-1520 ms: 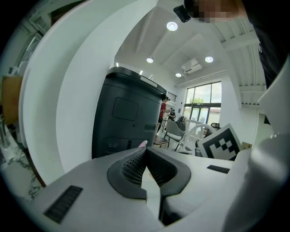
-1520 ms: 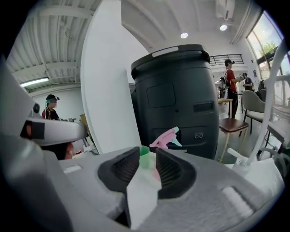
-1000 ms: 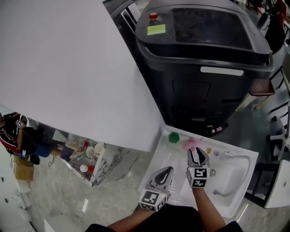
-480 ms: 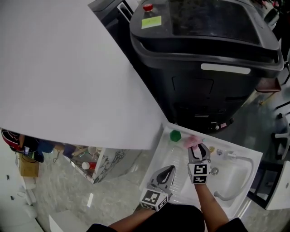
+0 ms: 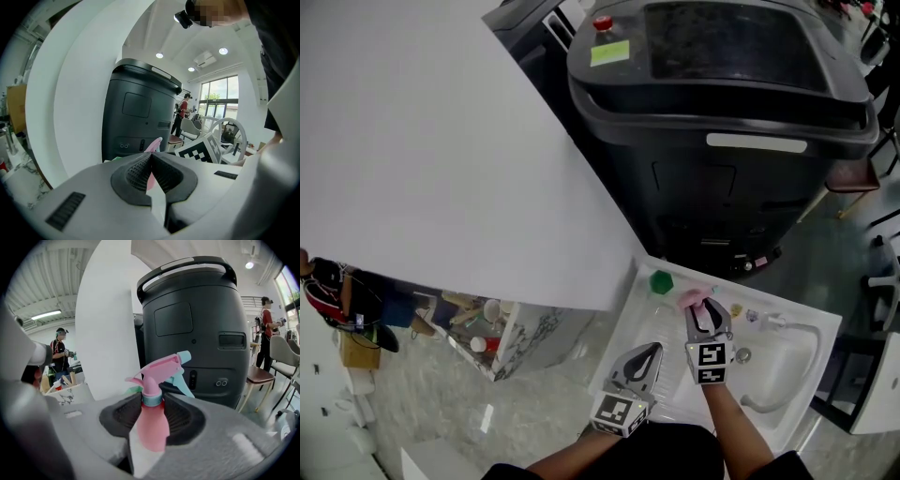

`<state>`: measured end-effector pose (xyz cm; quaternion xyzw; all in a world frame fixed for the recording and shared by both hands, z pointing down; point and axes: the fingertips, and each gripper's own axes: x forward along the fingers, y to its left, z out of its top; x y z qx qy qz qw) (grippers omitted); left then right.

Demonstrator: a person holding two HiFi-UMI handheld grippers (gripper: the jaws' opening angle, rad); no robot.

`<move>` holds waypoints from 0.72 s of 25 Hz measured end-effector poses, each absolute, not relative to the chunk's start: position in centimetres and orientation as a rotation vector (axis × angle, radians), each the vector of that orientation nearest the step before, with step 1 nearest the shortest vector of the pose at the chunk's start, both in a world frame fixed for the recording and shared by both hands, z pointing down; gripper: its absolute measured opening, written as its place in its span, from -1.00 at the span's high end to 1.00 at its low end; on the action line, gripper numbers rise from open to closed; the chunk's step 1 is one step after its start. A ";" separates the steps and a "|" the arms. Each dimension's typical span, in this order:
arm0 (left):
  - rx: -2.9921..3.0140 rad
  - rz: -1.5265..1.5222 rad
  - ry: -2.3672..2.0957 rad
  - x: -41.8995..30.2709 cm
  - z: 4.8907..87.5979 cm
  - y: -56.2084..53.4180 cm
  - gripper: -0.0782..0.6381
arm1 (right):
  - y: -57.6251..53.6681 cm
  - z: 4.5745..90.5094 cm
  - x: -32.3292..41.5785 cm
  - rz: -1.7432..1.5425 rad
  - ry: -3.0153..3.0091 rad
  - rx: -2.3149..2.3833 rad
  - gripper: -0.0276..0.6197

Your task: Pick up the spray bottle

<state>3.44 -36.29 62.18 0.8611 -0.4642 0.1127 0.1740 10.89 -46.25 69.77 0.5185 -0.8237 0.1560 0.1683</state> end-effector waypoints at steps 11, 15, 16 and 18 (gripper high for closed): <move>2.451 0.253 -1.334 2.0 60.4 -34.3 0.74 | -41.4 64.4 10.7 0.426 -2.364 1.554 0.48; 2.472 0.218 -1.319 1.4 59.0 -33.3 0.73 | -39.3 61.3 10.4 0.388 -2.382 1.603 0.48; 2.474 0.208 -1.312 1.3 58.7 -33.1 0.73 | -38.8 60.5 10.3 0.377 -2.384 1.618 0.48; 2.483 0.189 -1.295 1.2 58.1 -32.5 0.73 | -37.6 58.9 10.3 0.360 -2.389 1.655 0.48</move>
